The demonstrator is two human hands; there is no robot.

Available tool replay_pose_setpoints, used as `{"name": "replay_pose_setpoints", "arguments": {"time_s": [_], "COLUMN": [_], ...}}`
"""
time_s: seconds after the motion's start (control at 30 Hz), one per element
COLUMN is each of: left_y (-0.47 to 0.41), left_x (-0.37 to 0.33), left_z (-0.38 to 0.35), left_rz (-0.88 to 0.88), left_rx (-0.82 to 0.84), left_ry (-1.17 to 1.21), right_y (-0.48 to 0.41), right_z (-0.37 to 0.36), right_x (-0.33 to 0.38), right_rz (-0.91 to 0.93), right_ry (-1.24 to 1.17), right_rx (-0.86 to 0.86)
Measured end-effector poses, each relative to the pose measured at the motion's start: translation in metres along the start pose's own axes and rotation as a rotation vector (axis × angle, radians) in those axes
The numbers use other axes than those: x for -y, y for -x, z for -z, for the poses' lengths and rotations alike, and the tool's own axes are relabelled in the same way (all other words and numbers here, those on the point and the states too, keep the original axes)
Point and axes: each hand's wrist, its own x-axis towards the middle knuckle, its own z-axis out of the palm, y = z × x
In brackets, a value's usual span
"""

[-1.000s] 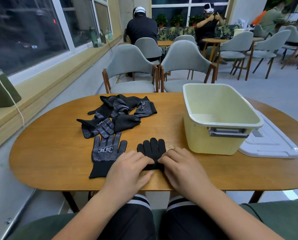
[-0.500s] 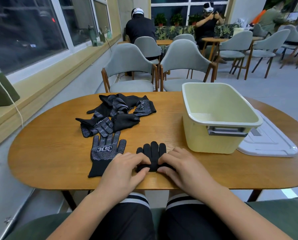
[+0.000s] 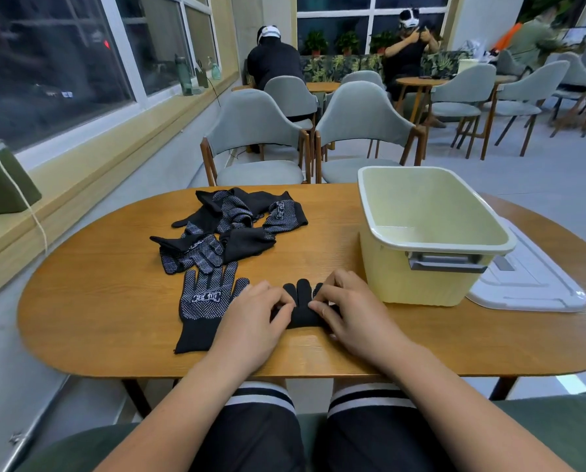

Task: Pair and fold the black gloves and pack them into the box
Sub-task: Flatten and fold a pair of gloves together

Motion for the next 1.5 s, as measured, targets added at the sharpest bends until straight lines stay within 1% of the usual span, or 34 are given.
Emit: {"name": "replay_pose_setpoints", "arguments": {"time_s": [0.17,0.27,0.4,0.57,0.7,0.83,0.93,1.03,1.17,1.4,1.5], "left_y": [0.004,0.01,0.015,0.014,0.016,0.021,0.019,0.015,0.008,-0.008,-0.013], "left_x": [0.0,0.001,0.003,0.009,0.006,0.005,0.005,0.005,0.007,0.012,0.012], "left_z": [0.001,0.003,0.009,0.012,0.017,0.02,0.02,0.019,0.015,0.007,0.006], "left_rz": [-0.192,-0.256,-0.284,-0.267,-0.308,-0.275,-0.199,-0.137,-0.106,-0.012,-0.011], "left_rx": [-0.045,-0.071,-0.022,0.027,0.064,0.075,0.063,0.065,0.064,0.05,0.018], "left_ry": [-0.064,-0.119,-0.122,-0.086,-0.077,-0.039,0.012,0.036,0.017,0.006,-0.003], "right_y": [0.006,0.011,0.019,0.023,0.022,0.027,0.027,0.023,0.017,0.0,-0.007], "right_z": [-0.006,-0.012,-0.011,-0.005,0.008,0.017,0.017,0.016,0.013,0.002,-0.001], "right_x": [0.008,0.013,0.014,0.007,0.0,-0.001,-0.002,-0.003,-0.005,-0.009,-0.008], "right_rz": [0.156,0.191,0.231,0.241,0.252,0.208,0.196,0.144,0.097,0.009,-0.034], "right_ry": [0.02,0.102,0.119,0.067,0.03,-0.043,-0.065,-0.1,-0.096,-0.055,-0.052], "right_rx": [-0.079,-0.11,-0.087,-0.036,0.031,0.068,0.046,0.048,0.056,0.003,-0.011]}}
